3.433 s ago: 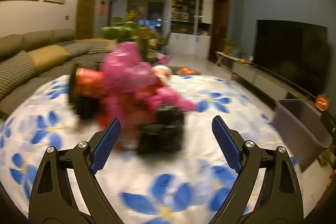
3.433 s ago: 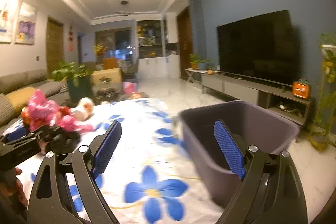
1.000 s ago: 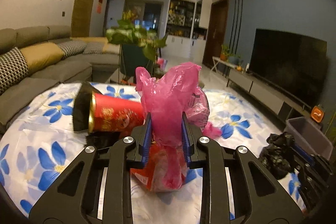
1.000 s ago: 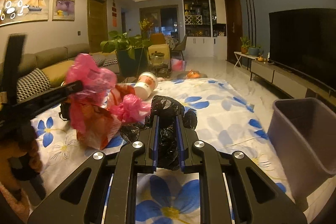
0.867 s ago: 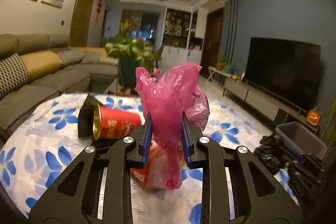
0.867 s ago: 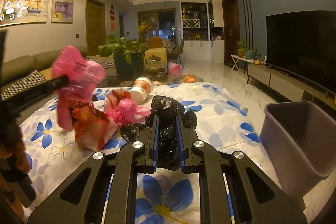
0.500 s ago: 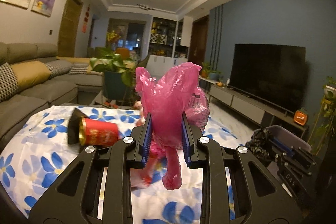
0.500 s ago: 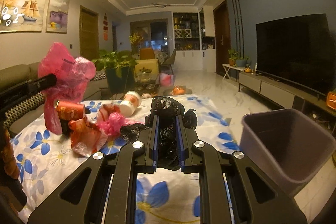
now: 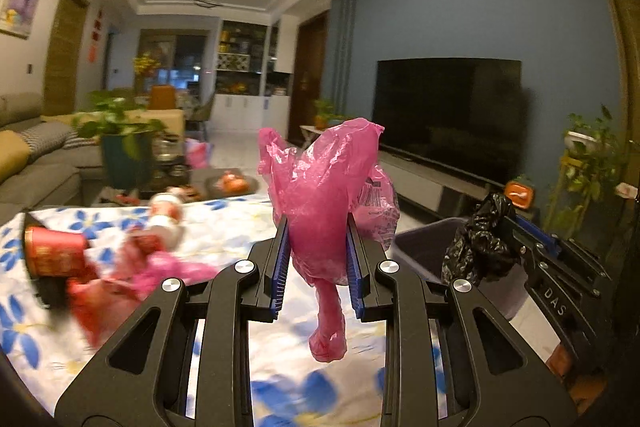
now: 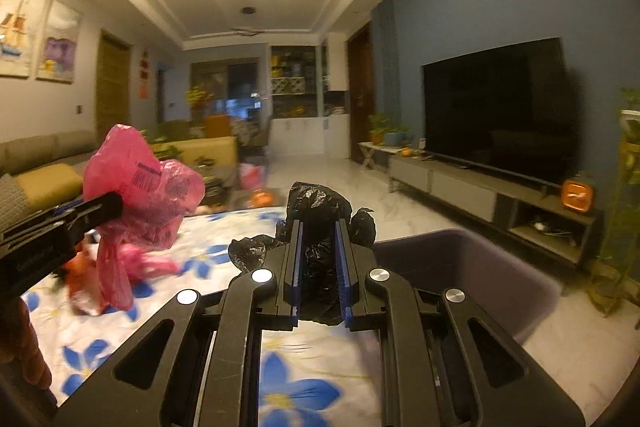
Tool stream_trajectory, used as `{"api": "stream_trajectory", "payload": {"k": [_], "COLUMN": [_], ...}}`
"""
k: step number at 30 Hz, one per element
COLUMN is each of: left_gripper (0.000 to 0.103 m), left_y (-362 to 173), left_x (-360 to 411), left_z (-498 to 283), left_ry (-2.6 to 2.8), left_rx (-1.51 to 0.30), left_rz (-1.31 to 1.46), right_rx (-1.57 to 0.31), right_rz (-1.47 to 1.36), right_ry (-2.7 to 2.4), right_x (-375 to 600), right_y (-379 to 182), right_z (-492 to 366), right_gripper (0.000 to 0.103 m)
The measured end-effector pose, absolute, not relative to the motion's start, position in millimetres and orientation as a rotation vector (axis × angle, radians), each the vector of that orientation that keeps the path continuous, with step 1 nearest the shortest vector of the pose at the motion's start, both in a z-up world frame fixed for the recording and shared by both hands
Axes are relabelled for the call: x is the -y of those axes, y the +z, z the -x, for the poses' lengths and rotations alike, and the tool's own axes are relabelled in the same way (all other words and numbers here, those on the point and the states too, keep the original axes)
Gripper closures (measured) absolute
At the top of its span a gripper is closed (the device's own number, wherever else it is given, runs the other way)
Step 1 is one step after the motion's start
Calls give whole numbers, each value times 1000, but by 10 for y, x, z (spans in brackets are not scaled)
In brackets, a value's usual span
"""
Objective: Collect trash
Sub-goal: 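Carry the black bag and pink bag over the grey bin, then open both tools to drop the bags into the grey bin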
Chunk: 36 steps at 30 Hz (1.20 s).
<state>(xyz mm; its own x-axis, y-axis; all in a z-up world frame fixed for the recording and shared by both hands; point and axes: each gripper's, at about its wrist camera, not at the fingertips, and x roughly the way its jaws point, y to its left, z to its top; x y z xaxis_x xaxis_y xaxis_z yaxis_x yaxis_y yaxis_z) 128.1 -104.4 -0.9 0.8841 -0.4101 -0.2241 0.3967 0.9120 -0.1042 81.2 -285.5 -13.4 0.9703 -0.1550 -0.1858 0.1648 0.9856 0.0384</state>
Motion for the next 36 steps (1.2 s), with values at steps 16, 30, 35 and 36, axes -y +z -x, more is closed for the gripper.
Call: {"api": "stream_trajectory", "payload": {"k": [16,30,35,36], "left_gripper": [79,78,78,78], "left_y": [-198,-414,-459,-460], "left_x": [2250,2506,2560,2571], "left_z": [-1577,-1790,-1831,-1837], "left_ry": [-621,-673,-682,-683], "left_rx": [-275,-331,-347,-348], "left_rz": [-4,-2,-2,-3], "right_rx": [-171,-185,-190,-191], "right_rz": [-87,-96,-97,-97], "right_ry": [-362,-403,-406,-405], "right_x": [3588,3591,3589,3586], "right_y": [-328,-428,-428,-423], "right_z": [-808,-887,-912,-909], "right_gripper": [87,87,87,87]}}
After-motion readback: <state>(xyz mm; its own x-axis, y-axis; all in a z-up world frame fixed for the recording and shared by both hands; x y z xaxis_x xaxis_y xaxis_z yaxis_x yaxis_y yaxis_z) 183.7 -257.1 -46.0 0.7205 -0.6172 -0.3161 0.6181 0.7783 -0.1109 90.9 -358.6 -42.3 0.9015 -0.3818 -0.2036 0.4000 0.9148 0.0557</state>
